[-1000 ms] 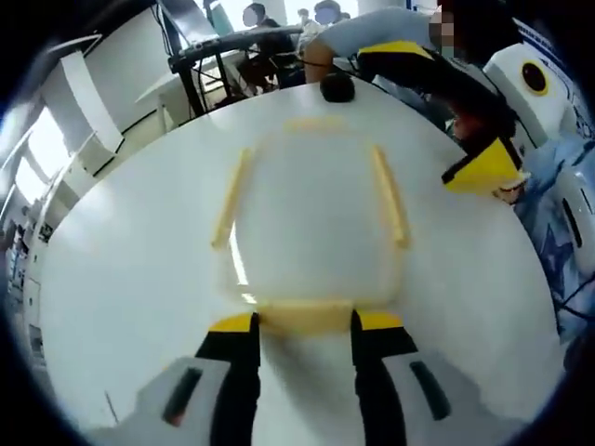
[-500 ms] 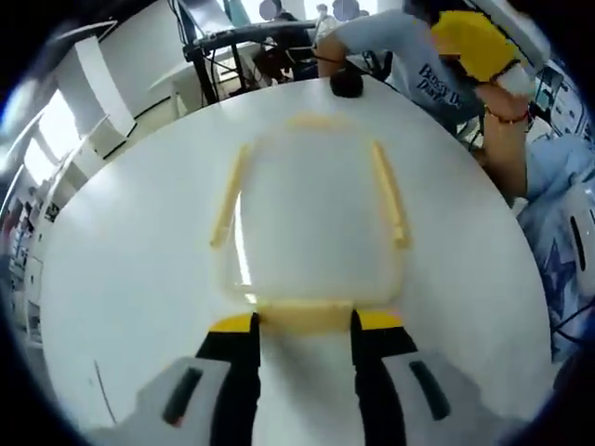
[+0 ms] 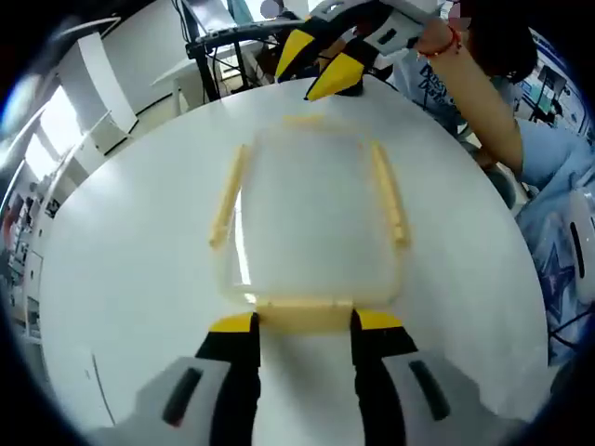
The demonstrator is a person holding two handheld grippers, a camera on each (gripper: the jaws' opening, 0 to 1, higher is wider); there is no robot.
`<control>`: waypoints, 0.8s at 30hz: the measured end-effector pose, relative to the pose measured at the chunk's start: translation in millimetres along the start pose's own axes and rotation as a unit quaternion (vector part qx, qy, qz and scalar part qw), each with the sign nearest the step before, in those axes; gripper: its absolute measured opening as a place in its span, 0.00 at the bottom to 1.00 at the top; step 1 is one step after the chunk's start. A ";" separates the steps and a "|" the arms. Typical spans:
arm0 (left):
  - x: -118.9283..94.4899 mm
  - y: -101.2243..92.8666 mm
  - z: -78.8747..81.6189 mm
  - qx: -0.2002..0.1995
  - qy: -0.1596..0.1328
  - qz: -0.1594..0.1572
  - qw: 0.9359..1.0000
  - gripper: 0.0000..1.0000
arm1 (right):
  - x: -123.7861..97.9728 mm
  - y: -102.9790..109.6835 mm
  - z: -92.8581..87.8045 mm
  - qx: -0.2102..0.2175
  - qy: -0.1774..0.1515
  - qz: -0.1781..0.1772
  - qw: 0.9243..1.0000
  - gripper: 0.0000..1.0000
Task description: Snap each plastic latch of the storage box into its locked position after aligning the lid with the box until every specified latch is closed and the lid sits flush.
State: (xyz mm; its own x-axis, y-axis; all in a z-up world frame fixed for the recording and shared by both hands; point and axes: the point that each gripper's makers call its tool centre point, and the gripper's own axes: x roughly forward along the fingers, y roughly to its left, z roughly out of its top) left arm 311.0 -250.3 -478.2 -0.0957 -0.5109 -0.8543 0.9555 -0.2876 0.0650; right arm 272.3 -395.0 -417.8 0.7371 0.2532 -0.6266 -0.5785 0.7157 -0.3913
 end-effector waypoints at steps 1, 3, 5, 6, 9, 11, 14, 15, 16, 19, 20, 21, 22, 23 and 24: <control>-0.2 -0.2 -0.8 -0.001 -0.001 -0.001 1.000 0.38 | 0.7 0.1 -11.9 0.002 0.022 0.013 1.000 0.09; -0.2 -0.1 -1.5 -0.004 -0.002 -0.002 1.000 0.38 | 1.4 -6.7 -32.1 0.006 0.060 0.014 0.998 0.05; 0.1 -0.2 -1.6 -0.006 -0.003 -0.003 1.000 0.38 | 1.8 -4.7 -45.6 0.003 0.086 0.033 0.996 0.02; 0.3 -0.1 -1.5 -0.007 -0.003 -0.004 1.000 0.38 | 2.2 -4.7 -50.5 0.006 0.095 0.039 0.995 0.01; 1.0 -0.1 -1.1 -0.008 -0.003 -0.004 1.000 0.38 | 3.7 -1.5 -55.2 0.003 0.103 0.052 0.993 0.01; 1.4 -0.1 -0.8 -0.008 -0.003 -0.004 1.000 0.38 | 4.7 1.6 -60.6 -0.001 0.116 0.063 0.991 0.00; 0.6 -0.1 -2.3 -0.006 0.003 -0.004 1.000 0.38 | 6.1 2.1 -61.6 -0.006 0.118 0.064 0.991 0.00; 0.4 -0.4 -2.7 -0.006 0.004 -0.005 1.000 0.38 | 5.7 4.5 -60.8 -0.007 0.119 0.068 0.991 0.00; -0.1 -0.5 -3.6 -0.005 0.008 -0.005 1.000 0.38 | 6.4 9.1 -59.5 -0.014 0.118 0.078 0.990 0.00; -1.7 -1.2 -6.8 -0.003 0.020 -0.005 1.000 0.38 | 5.0 14.5 -55.1 -0.035 0.123 0.088 0.988 0.00; -1.8 -1.0 -7.2 -0.002 0.022 -0.005 1.000 0.38 | 5.7 14.8 -53.9 -0.043 0.127 0.089 0.987 0.00; -2.3 -1.4 -8.5 -0.001 0.027 -0.005 1.000 0.38 | 4.8 14.8 -52.3 -0.073 0.129 0.096 0.984 0.00; -2.4 -1.4 -9.1 -0.001 0.032 -0.004 0.999 0.38 | 5.1 14.3 -50.9 -0.098 0.128 0.096 0.982 0.02; -2.9 -1.9 -10.0 -0.001 0.036 -0.004 0.999 0.38 | 2.2 11.0 -48.5 -0.118 0.124 0.088 0.981 0.11; -3.1 -2.0 -10.6 -0.001 0.038 -0.003 0.999 0.38 | -1.4 10.4 -47.1 -0.125 0.121 0.087 0.981 0.18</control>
State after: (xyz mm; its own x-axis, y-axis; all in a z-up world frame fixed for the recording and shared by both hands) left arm 312.4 -239.5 -481.2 -0.0805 -0.4457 -0.8915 0.9553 -0.2897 0.0585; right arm 248.8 -418.6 -452.7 0.5323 0.1741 -0.8285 -0.7785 0.4851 -0.3982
